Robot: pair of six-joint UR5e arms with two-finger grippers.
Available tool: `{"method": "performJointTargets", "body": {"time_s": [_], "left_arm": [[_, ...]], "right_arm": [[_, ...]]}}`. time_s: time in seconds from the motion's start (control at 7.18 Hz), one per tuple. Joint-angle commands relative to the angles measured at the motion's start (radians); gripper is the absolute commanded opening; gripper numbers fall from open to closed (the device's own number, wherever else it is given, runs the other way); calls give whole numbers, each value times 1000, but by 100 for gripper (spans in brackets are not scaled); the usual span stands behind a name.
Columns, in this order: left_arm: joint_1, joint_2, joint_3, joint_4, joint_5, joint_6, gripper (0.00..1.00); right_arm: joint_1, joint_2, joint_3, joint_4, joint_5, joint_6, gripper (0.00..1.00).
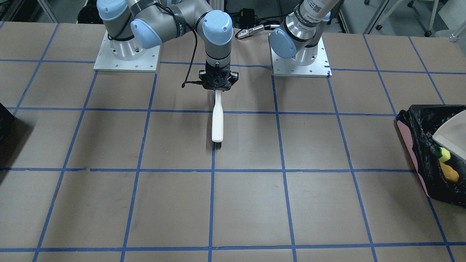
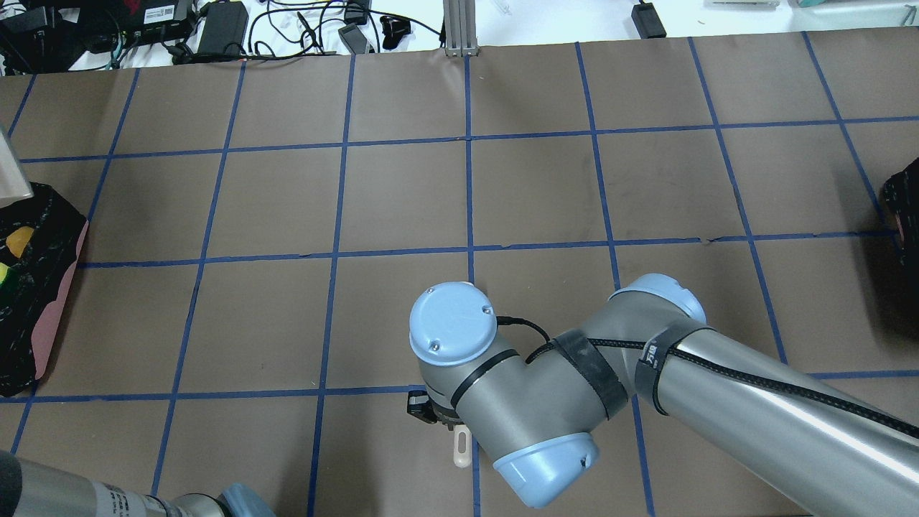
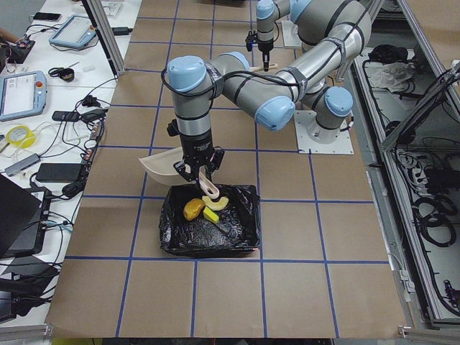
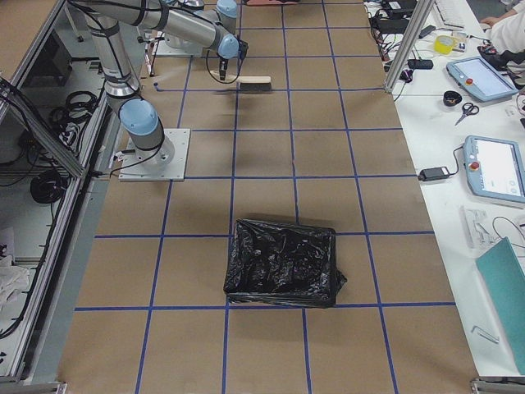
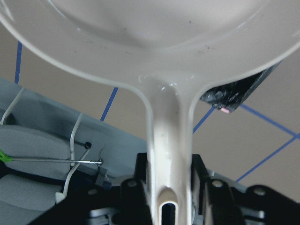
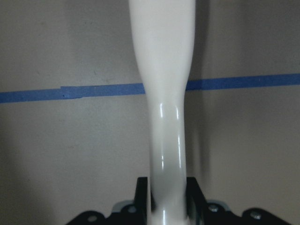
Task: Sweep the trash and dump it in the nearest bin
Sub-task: 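Tip the dustpan over the black trash bag with the left gripper, then carry the empty dustpan back to the table center with the left gripper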
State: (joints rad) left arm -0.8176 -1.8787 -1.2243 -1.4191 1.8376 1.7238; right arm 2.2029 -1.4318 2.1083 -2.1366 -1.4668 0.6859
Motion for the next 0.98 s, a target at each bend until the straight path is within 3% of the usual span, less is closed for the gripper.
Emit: {"method": "performJointTargets", "body": {"time_s": [0.0,0.42,0.84], "left_arm": [[-179,21,-62,-18,-37,-364,0],[-407,1,-121,-20,-43,-840,0],[-469,-13,-173,-20,-245,-1334,0]], "right_arm": [[-2,-2,-16,-2,-3,-11,58],[-12,-27,-86,10,-23,-43,83],[-142,-81,-96,35,-41,-205,93]]}}
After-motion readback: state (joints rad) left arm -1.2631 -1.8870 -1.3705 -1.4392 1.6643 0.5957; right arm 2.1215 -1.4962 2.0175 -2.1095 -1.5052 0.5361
